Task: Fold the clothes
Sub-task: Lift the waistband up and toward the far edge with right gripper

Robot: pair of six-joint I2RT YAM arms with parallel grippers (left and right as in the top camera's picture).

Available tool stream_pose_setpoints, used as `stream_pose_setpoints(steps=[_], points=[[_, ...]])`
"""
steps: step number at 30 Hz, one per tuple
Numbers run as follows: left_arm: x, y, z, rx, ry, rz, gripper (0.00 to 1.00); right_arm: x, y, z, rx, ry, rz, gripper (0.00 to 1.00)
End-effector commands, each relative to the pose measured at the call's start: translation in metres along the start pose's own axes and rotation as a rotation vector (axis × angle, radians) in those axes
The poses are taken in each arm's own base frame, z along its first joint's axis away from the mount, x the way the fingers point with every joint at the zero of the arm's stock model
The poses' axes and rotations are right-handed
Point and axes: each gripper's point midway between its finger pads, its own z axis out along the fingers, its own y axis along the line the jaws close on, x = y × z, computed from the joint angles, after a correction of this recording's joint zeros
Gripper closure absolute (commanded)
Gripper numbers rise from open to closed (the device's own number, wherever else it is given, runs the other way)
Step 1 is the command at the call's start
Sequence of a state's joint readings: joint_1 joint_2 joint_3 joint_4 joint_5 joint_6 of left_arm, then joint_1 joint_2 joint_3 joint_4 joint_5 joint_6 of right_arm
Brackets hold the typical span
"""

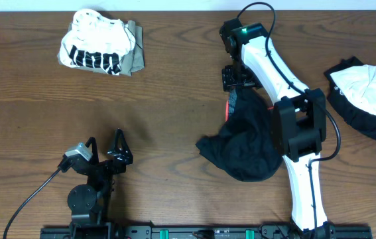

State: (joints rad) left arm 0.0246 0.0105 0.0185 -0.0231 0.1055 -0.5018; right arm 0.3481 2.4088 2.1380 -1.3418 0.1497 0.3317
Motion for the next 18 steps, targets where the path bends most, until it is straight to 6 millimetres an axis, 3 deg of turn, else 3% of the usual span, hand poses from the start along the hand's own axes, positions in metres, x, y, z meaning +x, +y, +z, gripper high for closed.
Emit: stream_pose_setpoints(steps=[1,4,7,12,14,18], points=[[0.0150,0.0030,0.0005,0.005,0.055,-0.016,0.02,0.0034,0.0021,0.0091,0.015,0.019,0.002,0.29],[0.0150,0.0030,0.0005,0.005,0.055,-0.016,0.02,0.0036,0.0011,0.0093,0.016,0.021,0.004,0.38],[0.0150,0.0030,0.0005,0.005,0.055,-0.016,0.02,0.0041,0.0010,0.0107,0.016,0.023,0.004,0.57],[0.0150,0.0030,0.0005,0.005,0.055,-0.016,0.02,0.0084,0.0003,0.0145,0.022,0.039,0.024,0.80],[0.0150,0.0030,0.0005,0.005,0.055,-0.016,0.02,0.0090,0.0004,0.0152,0.023,0.041,0.027,0.95],[0.0151,0.0028,0.0005,0.006,0.056,-0.016,0.02,0.0098,0.0001,0.0101,0.022,0.038,0.050,0.99]])
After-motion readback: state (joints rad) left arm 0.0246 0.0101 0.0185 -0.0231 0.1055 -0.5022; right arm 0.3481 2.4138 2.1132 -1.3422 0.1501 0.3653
